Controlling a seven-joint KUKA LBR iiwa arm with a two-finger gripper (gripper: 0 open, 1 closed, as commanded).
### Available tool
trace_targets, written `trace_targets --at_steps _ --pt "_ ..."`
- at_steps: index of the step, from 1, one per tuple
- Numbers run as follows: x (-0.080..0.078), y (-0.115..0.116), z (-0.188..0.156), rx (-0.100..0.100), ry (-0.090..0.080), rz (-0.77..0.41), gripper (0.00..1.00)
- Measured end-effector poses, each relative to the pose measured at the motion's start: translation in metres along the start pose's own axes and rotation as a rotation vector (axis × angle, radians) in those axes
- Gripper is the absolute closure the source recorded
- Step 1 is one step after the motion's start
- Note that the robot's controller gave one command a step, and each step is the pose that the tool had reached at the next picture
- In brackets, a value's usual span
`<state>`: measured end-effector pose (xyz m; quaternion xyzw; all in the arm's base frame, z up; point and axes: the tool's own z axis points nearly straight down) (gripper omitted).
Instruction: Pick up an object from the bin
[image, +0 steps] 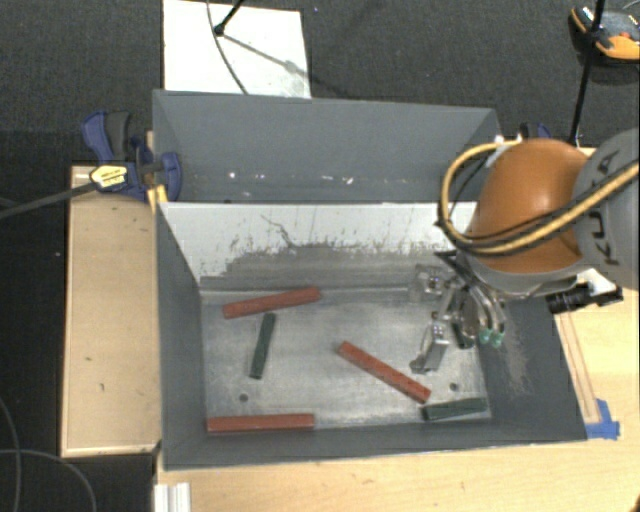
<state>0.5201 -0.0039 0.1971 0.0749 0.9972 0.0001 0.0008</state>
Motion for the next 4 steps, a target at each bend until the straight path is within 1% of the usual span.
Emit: trace_targets --at_steps 1,2,3,4 --pt "0.003 -0.009 0.043 -0.002 -0.006 0.072 0.0" --pt "-0.001 0.009 0.097 0.0 -0.004 0.036 0.0" --pt "0.006 -0.009 0.127 0.001 0.003 0.205 1.0" --pt "0.006 -0.009 0.127 0.001 0.003 0.204 1.0"
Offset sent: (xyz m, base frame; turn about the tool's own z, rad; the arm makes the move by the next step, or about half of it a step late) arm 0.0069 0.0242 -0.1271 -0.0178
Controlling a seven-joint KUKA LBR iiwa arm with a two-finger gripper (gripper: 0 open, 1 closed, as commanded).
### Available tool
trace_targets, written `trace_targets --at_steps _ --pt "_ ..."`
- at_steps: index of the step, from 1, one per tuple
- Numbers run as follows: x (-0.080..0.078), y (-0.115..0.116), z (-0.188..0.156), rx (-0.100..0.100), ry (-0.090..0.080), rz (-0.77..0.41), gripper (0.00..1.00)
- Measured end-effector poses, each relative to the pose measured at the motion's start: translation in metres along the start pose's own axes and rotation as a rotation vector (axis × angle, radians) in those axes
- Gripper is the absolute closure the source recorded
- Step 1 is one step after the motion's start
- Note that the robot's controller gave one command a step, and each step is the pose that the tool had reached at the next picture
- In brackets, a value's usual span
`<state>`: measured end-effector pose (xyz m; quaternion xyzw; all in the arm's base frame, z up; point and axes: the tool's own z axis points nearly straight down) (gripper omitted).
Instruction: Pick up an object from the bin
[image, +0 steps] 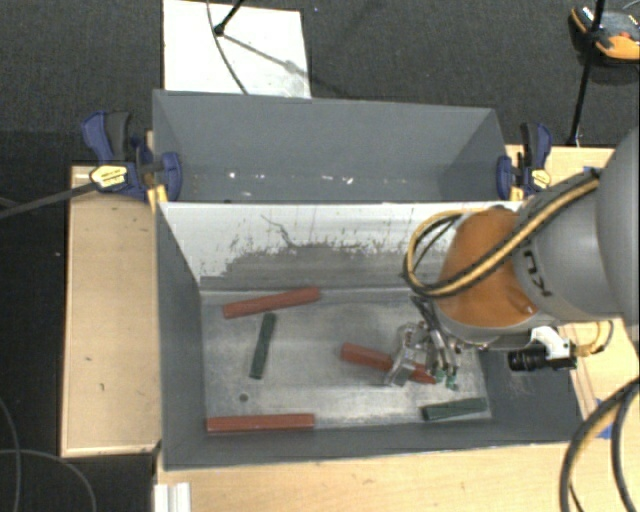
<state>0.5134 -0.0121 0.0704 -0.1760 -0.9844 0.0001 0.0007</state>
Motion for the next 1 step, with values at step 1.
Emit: trace_targets --at_steps 1 --pt "0.0004 0.0173 -0.1765 -0.003 -0.01 -0.112 1.0"
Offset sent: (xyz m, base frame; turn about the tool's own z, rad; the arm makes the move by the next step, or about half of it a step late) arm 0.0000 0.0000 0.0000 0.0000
